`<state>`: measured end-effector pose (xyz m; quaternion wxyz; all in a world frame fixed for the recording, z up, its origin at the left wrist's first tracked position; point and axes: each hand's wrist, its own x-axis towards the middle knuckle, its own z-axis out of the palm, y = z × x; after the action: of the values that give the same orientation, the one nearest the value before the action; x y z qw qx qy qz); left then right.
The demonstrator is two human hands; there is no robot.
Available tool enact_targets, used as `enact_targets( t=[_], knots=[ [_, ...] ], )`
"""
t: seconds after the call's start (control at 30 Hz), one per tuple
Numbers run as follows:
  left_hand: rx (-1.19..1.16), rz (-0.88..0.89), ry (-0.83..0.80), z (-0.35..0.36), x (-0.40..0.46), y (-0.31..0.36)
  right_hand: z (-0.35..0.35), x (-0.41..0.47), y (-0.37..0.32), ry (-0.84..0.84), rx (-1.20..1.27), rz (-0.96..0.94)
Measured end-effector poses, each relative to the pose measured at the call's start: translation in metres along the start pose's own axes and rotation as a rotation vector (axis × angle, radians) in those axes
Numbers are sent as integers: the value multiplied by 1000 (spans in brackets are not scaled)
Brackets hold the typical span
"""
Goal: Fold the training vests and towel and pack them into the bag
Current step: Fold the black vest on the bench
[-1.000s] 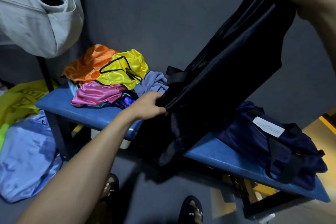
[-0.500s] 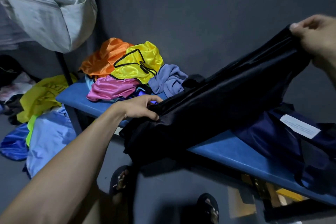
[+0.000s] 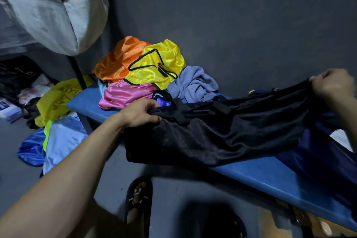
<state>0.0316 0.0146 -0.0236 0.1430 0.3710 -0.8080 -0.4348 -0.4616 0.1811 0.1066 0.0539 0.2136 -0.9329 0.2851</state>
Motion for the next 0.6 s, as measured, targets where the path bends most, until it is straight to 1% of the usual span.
enact_targets(
  t=[0.07,0.1,0.13,0.17,0.2,0.23,0.27,0.3,0.33,0.37,0.4,0.43,0.5,0.6],
  knots=[
    [-20,-4,-20,1,5,-3,13,-20,-9,66,-203,-114],
    [-29,-7,-34,1,8,-3,19,-34,-18,96,-281,-212],
    [-38,-11,-47,1,10,-5,29,-46,-28,109,-309,-341],
    [-42,-12,-55,1,11,-5,38,-64,-41,93,-279,-498],
    [-46,-12,-60,1,12,-5,48,-89,-56,31,-189,-673],
    [-52,-13,-59,1,13,-6,60,-119,-70,-85,-53,-857],
    [-59,-12,-51,1,13,-6,72,-155,-85,-249,80,-1024],
    [-65,-10,-37,1,13,-7,84,-191,-97,-426,160,-1147],
    [-69,-4,-17,1,12,-7,99,-223,-108,-568,188,-1229],
    [-71,7,2,0,12,-7,113,-250,-117,-666,173,-1268],
    [-76,16,8,0,11,-8,129,-269,-123,-731,136,-1265],
    [-83,22,-7,0,9,-7,145,-280,-126,-754,100,-1236],
    [-120,-25,-61,-4,4,-8,170,-286,-123,-675,72,-1188],
    [-209,-180,-79,-16,-2,-19,192,-290,-106,-510,185,-1229]
  ],
)
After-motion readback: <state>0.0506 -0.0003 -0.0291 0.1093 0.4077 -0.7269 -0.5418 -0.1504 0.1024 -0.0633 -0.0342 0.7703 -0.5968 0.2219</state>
